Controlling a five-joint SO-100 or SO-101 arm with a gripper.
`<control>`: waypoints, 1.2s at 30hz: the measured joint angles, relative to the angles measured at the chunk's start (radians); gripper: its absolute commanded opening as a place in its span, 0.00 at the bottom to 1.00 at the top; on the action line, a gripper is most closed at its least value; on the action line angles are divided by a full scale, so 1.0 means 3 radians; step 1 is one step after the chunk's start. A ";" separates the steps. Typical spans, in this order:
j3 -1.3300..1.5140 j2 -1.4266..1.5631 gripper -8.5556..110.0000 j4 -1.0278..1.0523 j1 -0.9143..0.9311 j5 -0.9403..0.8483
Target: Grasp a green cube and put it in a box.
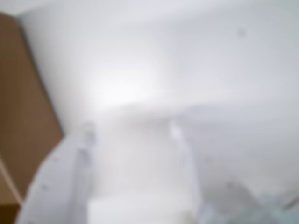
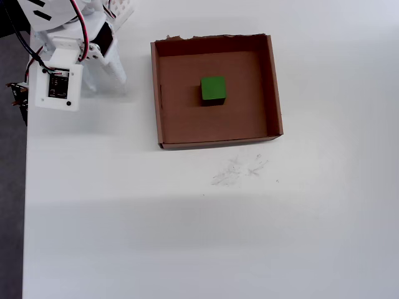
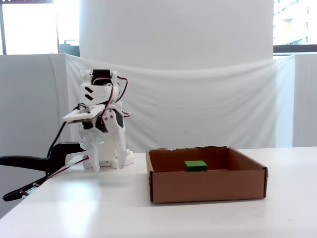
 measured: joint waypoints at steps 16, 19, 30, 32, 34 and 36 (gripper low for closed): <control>0.0000 0.0000 0.26 0.0000 0.0000 0.0031; 0.0000 0.0000 0.26 0.0000 0.0000 0.0031; 0.0000 0.0000 0.26 0.0000 0.0000 0.0031; 0.0000 0.0000 0.26 0.0000 0.0000 0.0031; 0.0000 0.0000 0.26 0.0000 0.0000 0.0051; 0.0000 0.0000 0.26 0.0000 0.0000 0.0051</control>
